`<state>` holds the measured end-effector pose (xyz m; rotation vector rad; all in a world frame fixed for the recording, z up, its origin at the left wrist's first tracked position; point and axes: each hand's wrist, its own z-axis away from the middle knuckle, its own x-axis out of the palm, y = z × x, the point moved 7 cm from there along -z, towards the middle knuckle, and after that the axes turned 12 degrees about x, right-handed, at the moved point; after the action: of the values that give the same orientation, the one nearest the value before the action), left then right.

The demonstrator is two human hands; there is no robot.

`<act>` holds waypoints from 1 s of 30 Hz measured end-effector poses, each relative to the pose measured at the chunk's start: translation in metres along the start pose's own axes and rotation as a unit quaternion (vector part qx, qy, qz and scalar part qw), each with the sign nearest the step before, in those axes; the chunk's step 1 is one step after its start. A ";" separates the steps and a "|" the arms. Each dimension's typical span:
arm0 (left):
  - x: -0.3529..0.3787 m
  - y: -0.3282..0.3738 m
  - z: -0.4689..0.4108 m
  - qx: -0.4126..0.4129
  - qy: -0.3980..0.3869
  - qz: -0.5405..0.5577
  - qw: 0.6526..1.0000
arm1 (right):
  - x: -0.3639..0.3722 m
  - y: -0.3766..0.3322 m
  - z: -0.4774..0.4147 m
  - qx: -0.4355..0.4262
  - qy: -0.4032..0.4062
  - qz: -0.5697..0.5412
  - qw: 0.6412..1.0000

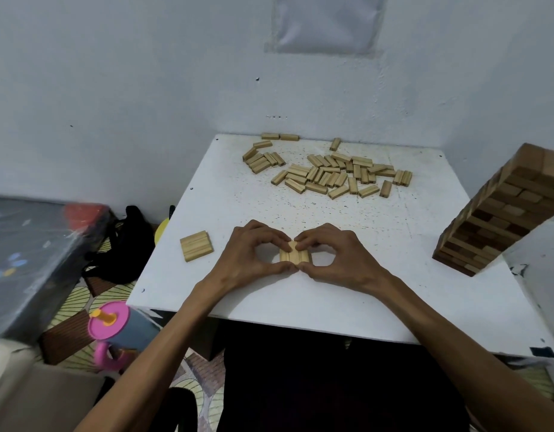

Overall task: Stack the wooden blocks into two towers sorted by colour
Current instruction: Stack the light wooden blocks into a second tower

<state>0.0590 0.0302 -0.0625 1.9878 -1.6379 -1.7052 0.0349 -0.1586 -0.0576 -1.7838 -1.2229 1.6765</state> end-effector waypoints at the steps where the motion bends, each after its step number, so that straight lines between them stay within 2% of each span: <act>1: -0.005 -0.001 0.003 -0.001 0.006 -0.004 1.000 | 0.003 -0.004 -0.004 -0.008 -0.001 0.005 1.000; 11: -0.069 -0.024 0.044 -0.022 0.071 -0.041 0.996 | 0.060 -0.042 -0.056 -0.071 -0.057 0.018 0.996; 16: -0.101 -0.040 0.069 -0.061 0.127 -0.047 0.989 | 0.090 -0.061 -0.083 -0.067 -0.091 0.010 0.994; 30: -0.128 -0.073 0.108 -0.147 0.162 -0.040 0.975 | 0.142 -0.082 -0.121 -0.069 -0.148 0.017 0.986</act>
<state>0.0483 0.2128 -0.0623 2.0703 -1.1441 -1.4466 0.1077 0.0318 -0.0532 -1.6818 -1.4718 1.9735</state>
